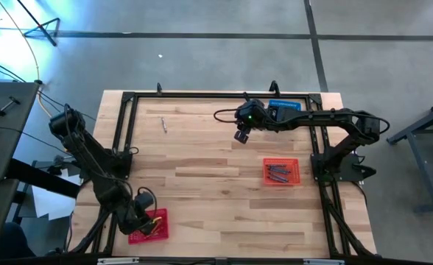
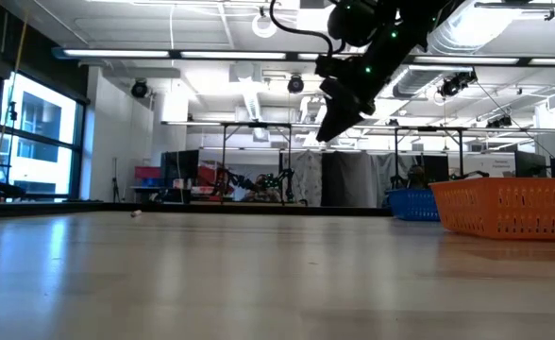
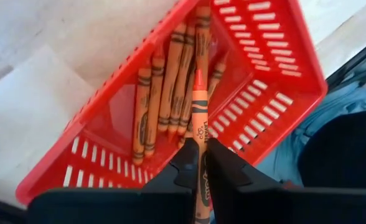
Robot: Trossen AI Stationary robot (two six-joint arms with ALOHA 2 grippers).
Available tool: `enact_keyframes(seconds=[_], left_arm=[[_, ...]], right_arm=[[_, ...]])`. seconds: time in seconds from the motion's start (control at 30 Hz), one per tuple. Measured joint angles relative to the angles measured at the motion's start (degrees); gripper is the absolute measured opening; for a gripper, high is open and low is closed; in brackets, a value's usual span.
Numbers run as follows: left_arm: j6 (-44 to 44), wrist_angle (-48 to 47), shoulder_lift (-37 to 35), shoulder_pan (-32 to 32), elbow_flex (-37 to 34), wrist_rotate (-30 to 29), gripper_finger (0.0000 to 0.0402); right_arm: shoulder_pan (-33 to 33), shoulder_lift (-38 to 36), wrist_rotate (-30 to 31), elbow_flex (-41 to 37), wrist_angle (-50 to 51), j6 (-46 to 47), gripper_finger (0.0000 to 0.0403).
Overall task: Sort crayons
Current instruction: Put the orange crayon into the red bin, then put the gray crayon into the blue bin
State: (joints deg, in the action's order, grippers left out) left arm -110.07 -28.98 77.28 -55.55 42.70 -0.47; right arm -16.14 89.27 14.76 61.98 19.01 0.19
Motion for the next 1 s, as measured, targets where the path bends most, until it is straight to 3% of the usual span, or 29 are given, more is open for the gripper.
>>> enact_keyframes(seconds=[0.3, 0.63, 1.0], left_arm=[[0.9, 0.0, 0.0, 0.0, 0.0, 5.8, 0.0051], [4.1, -0.1, 0.0, 0.0, 0.0, 5.6, 0.0094], [4.3, -0.4, 0.0, 0.9, 0.0, 5.1, 0.0093]], right_arm=[[0.0, 0.0, 0.0, 0.0, -0.8, 2.4, 0.0129], [0.0, 0.0, 0.0, 0.0, -0.5, 2.4, 0.0129], [0.0, 0.0, 0.0, 0.0, 2.1, 2.3, 0.0129]])
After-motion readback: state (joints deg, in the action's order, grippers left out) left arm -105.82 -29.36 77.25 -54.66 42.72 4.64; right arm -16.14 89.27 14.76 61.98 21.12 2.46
